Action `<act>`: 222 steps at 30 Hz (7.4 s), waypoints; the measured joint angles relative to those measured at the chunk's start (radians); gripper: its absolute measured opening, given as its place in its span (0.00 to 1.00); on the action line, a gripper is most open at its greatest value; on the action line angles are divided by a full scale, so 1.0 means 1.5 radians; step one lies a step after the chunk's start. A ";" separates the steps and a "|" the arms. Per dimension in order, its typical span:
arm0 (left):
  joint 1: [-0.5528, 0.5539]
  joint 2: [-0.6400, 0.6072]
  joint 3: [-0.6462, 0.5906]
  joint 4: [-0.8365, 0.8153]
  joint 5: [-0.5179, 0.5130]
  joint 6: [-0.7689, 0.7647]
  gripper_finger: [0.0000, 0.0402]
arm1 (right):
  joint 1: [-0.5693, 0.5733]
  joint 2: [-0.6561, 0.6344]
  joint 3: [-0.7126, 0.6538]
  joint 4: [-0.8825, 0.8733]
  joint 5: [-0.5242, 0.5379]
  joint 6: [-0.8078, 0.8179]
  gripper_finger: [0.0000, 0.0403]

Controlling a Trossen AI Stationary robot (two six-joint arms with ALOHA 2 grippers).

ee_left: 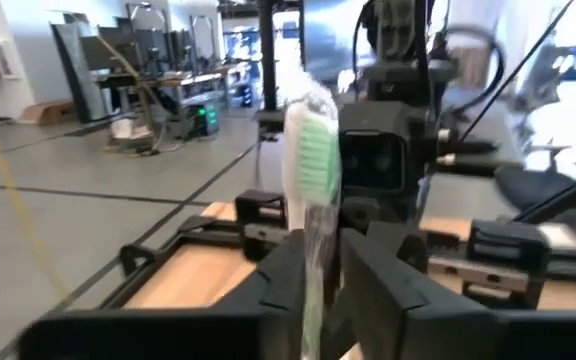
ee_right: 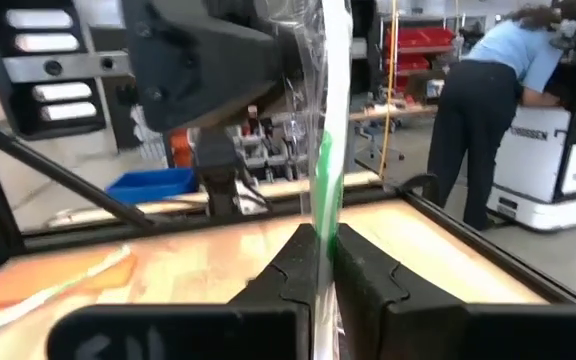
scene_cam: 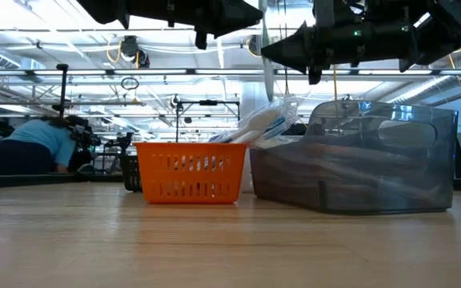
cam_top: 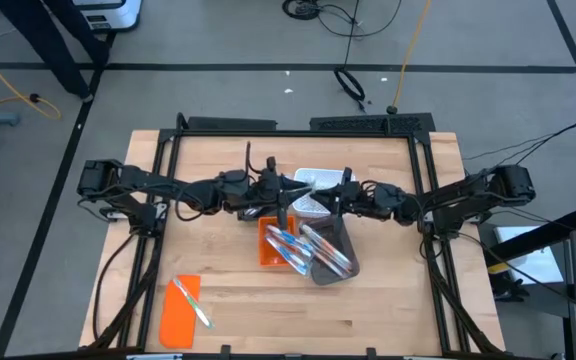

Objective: Pick & Place Toothbrushes
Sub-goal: Put the green toothbrush into the white bin

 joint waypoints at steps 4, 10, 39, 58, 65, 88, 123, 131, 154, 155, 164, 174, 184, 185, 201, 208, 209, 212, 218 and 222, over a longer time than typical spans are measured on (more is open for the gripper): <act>0.000 -0.007 0.000 -0.033 -0.024 0.030 0.29 | -0.010 -0.022 0.000 -0.042 0.000 0.007 0.03; 0.000 -0.034 0.000 -0.095 -0.089 0.031 0.43 | -0.029 -0.072 0.000 -0.147 0.001 0.017 0.03; -0.043 -0.063 0.000 -0.159 -0.109 0.003 0.46 | -0.143 -0.118 0.000 -0.550 -0.098 0.106 0.03; -0.064 -0.063 0.000 -0.258 -0.109 -0.043 0.46 | -0.143 -0.118 0.000 -0.540 -0.105 0.085 0.32; -0.100 -0.063 0.000 -0.363 -0.109 -0.073 0.46 | -0.142 -0.118 0.000 -0.537 -0.105 0.082 0.33; -0.299 -0.062 0.000 -0.777 0.017 -0.639 0.46 | -0.142 -0.118 0.000 -0.453 -0.107 0.082 0.32; -0.551 -0.024 0.000 -1.046 0.196 -1.637 0.46 | -0.141 -0.118 0.000 -0.456 -0.142 -0.002 0.32; -0.538 -0.007 0.000 -1.039 0.208 -1.638 0.46 | -0.141 -0.118 0.000 -0.456 -0.142 -0.002 0.32; -0.574 0.006 0.000 -1.036 0.210 -1.639 0.46 | -0.141 -0.118 -0.001 -0.456 -0.142 0.000 0.32; -0.574 0.014 0.000 -1.037 0.210 -1.636 0.46 | -0.141 -0.118 -0.001 -0.456 -0.142 0.000 0.32; -0.574 0.055 0.000 -1.017 0.217 -1.633 0.46 | -0.141 -0.118 -0.001 -0.456 -0.142 0.000 0.32; -0.574 0.085 0.000 -0.995 0.218 -1.630 0.46 | -0.141 -0.118 -0.001 -0.456 -0.142 0.000 0.32; -0.562 0.085 0.000 -0.995 0.219 -1.629 0.15 | -0.141 -0.118 -0.001 -0.456 -0.142 0.000 0.32; -0.561 0.085 0.000 -0.995 0.219 -1.628 0.10 | -0.141 -0.118 -0.001 -0.456 -0.142 0.000 0.32; -0.521 0.036 0.000 -1.009 0.211 -1.588 0.00 | -0.141 -0.118 -0.001 -0.456 -0.141 0.000 0.32; -0.499 -0.011 0.000 -1.029 0.114 -1.511 0.00 | -0.141 -0.118 -0.001 -0.456 -0.141 0.000 0.32; -0.493 -0.021 0.000 -1.028 0.092 -1.492 0.00 | -0.141 -0.118 -0.001 -0.456 -0.141 0.000 0.32; -0.474 -0.054 0.000 -1.021 0.014 -1.415 0.00 | -0.141 -0.118 -0.001 -0.456 -0.141 0.000 0.32; -0.423 -0.116 0.000 -0.926 -0.142 -1.181 0.00 | -0.141 -0.118 -0.001 -0.456 -0.140 0.001 0.32; -0.373 -0.141 0.000 -0.839 -0.204 -0.986 0.00 | -0.141 -0.118 -0.001 -0.456 -0.140 0.001 0.32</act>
